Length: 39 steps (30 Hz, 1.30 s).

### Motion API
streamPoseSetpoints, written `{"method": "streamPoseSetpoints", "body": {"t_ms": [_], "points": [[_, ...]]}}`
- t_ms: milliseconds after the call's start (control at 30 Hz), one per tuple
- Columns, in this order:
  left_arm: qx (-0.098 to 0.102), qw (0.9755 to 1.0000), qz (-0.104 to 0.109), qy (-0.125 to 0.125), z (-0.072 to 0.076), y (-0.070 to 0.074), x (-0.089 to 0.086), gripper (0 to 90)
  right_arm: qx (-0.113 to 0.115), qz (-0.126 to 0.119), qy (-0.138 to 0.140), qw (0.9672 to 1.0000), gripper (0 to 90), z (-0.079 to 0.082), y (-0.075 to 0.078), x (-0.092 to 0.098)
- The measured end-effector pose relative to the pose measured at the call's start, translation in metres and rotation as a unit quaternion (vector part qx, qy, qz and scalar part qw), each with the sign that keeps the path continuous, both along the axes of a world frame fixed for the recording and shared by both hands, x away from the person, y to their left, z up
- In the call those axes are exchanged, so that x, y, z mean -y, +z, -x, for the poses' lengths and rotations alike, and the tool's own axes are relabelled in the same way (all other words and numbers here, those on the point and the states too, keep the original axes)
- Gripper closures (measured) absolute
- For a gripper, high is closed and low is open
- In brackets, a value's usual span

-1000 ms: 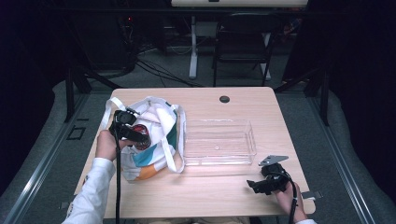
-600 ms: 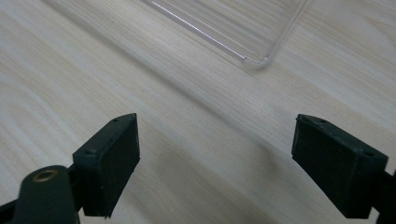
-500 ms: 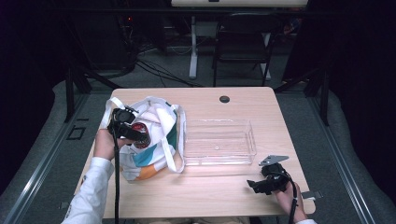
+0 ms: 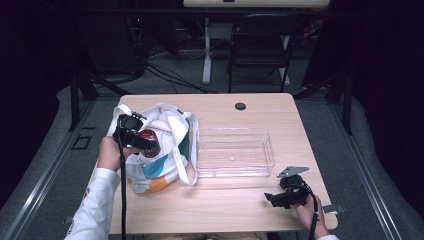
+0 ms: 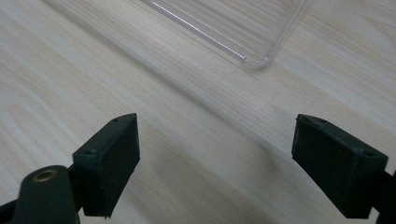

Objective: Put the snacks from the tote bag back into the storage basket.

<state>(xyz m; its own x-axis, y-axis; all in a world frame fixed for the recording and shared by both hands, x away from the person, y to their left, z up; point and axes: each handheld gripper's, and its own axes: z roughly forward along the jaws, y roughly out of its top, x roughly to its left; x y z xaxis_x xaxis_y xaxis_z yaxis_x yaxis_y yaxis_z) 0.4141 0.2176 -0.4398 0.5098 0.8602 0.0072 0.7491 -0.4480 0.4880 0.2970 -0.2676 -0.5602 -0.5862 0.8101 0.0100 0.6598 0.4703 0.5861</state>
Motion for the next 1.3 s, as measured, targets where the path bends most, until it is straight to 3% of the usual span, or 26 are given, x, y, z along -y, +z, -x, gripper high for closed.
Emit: {"method": "streamPoseSetpoints", "body": {"t_ms": [667, 1300], "points": [[0.012, 0.9999, 0.008, 0.0, 0.003, 0.014, 0.0, 25.8, 0.001, -0.001, 0.0, 1.0, 14.7, -0.001, 0.0, -0.001], [0.028, 0.9995, -0.003, -0.013, 0.002, 0.044, 0.012, 25.8, 0.0, -0.003, 0.003, 1.0, 14.7, -0.001, 0.0, -0.001]]}}
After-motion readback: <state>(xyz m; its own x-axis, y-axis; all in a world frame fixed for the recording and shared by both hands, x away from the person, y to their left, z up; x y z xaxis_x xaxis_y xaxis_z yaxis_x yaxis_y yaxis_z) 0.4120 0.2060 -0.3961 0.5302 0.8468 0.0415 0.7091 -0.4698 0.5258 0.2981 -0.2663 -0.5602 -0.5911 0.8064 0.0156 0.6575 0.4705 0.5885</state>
